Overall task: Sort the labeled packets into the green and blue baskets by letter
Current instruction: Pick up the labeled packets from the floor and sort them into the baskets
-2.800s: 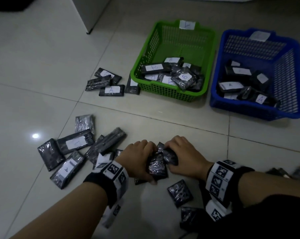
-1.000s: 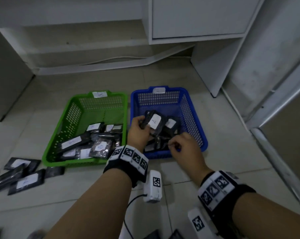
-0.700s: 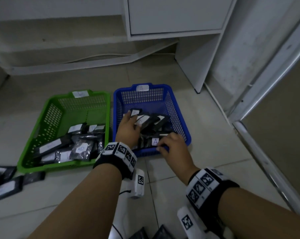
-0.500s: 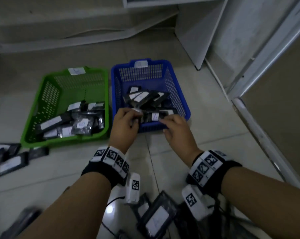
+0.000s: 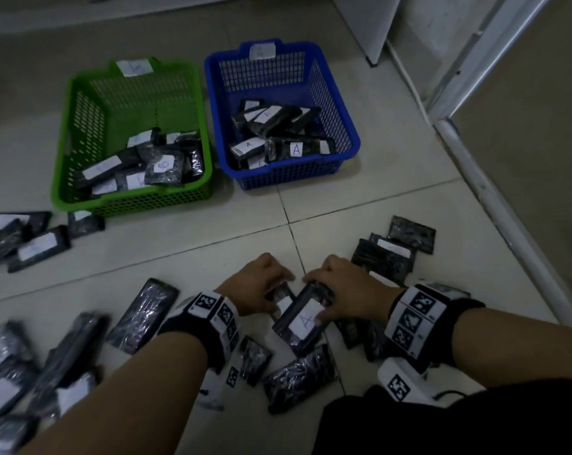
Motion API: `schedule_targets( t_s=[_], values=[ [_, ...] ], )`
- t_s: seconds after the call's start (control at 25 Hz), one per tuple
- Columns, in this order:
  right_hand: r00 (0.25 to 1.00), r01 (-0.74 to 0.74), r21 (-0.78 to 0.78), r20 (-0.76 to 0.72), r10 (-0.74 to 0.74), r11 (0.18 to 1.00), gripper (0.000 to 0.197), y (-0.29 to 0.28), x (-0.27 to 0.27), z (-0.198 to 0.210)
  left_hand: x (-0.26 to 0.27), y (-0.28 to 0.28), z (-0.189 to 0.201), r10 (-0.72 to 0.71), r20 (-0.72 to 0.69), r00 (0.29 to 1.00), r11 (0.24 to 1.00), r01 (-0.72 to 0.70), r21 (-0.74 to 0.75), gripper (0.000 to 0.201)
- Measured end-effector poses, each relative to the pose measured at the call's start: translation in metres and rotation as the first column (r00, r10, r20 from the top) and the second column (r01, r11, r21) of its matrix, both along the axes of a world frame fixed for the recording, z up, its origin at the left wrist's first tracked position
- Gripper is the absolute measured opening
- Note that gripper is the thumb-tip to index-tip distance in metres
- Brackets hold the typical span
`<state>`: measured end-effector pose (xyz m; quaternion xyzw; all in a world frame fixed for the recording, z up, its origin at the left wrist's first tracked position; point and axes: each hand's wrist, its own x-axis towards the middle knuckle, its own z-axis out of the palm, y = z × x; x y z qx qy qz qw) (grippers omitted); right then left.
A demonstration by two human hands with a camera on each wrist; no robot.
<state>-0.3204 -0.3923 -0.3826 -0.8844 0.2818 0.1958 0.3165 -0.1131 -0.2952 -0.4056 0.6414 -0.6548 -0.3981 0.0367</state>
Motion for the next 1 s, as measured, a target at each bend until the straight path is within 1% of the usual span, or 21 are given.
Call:
schedule_targets(
  t_s=[0.04, 0.12, 0.16, 0.24, 0.32, 0.36, 0.4, 0.44, 0.48, 0.52, 0.56, 0.64, 0.68, 0.72, 0.84, 0.92, 1.0],
  values=[
    [0.999, -0.022, -0.027, -0.038, 0.021, 0.999, 0.077, 0.005, 0.000, 0.002, -0.002, 0.001, 0.000, 0.003, 0.003, 1.000, 1.000, -0.003, -0.008, 0.067],
    [1.000, 0.024, -0.019, -0.017, -0.024, 1.000, 0.061, 0.010, 0.001, 0.004, -0.002, 0.000, 0.006, 0.056, 0.003, 0.998, 0.998, -0.056, 0.003, 0.052],
    [0.998, 0.058, 0.024, 0.011, -0.059, 0.998, 0.053, 0.009, 0.003, 0.005, 0.001, 0.000, 0.009, 0.115, -0.020, 0.993, 0.993, -0.115, 0.020, 0.044],
    [0.990, 0.121, 0.149, 0.052, -0.130, 0.981, 0.039, 0.001, 0.010, 0.012, 0.015, 0.004, 0.015, 0.233, -0.115, 0.966, 0.971, -0.224, 0.084, 0.033],
    [0.970, 0.194, 0.235, 0.096, -0.221, 0.952, 0.025, -0.015, 0.022, 0.023, 0.036, 0.010, 0.019, 0.285, -0.159, 0.945, 0.956, -0.267, 0.124, 0.026],
    [0.952, 0.242, 0.261, 0.123, -0.281, 0.935, 0.021, -0.024, 0.027, 0.027, 0.044, 0.013, 0.020, 0.331, -0.190, 0.924, 0.941, -0.310, 0.134, 0.026],
    [0.927, 0.289, 0.284, 0.155, -0.342, 0.914, 0.018, -0.031, 0.033, 0.029, 0.052, 0.016, 0.021, 0.420, -0.247, 0.874, 0.907, -0.390, 0.159, 0.025],
    [0.894, 0.340, 0.316, 0.183, -0.409, 0.886, 0.017, -0.038, 0.039, 0.028, 0.055, 0.020, 0.023, 0.536, -0.326, 0.779, 0.845, -0.492, 0.211, 0.020],
    [0.851, 0.389, 0.365, 0.210, -0.481, 0.846, 0.016, -0.042, 0.045, 0.028, 0.058, 0.022, 0.026, 0.643, -0.399, 0.654, 0.765, -0.579, 0.283, 0.015],
    [0.795, 0.437, 0.430, 0.227, -0.563, 0.790, 0.015, -0.045, 0.053, 0.027, 0.061, 0.024, 0.029, 0.713, -0.455, 0.533, 0.694, -0.632, 0.346, 0.012],
    [0.726, 0.476, 0.508, 0.233, -0.647, 0.717, 0.015, -0.047, 0.059, 0.027, 0.064, 0.023, 0.030, 0.744, -0.495, 0.449, 0.648, -0.666, 0.369, 0.012],
    [0.599, 0.492, 0.648, 0.234, -0.766, 0.582, 0.017, -0.048, 0.074, 0.031, 0.071, 0.020, 0.039, 0.743, -0.577, 0.338, 0.607, -0.703, 0.370, 0.014],
    [0.554, 0.484, 0.684, 0.243, -0.796, 0.546, 0.021, -0.050, 0.082, 0.035, 0.073, 0.017, 0.045, 0.732, -0.615, 0.293, 0.592, -0.720, 0.362, 0.015],
    [0.525, 0.474, 0.700, 0.262, -0.810, 0.534, 0.023, -0.052, 0.090, 0.039, 0.076, 0.013, 0.051, 0.724, -0.636, 0.265, 0.578, -0.737, 0.350, 0.016],
    [0.465, 0.446, 0.709, 0.338, -0.818, 0.546, 0.020, -0.062, 0.110, 0.054, 0.077, 0.005, 0.067, 0.713, -0.670, 0.207, 0.540, -0.772, 0.336, 0.017],
    [0.418, 0.452, 0.677, 0.414, -0.809, 0.580, 0.020, -0.075, 0.124, 0.066, 0.077, -0.003, 0.075, 0.692, -0.701, 0.173, 0.523, -0.789, 0.322, 0.018],
    [0.411, 0.501, 0.568, 0.509, -0.757, 0.654, 0.020, -0.095, 0.141, 0.073, 0.077, -0.011, 0.080, 0.666, -0.732, 0.143, 0.492, -0.822, 0.286, 0.019]
  ],
)
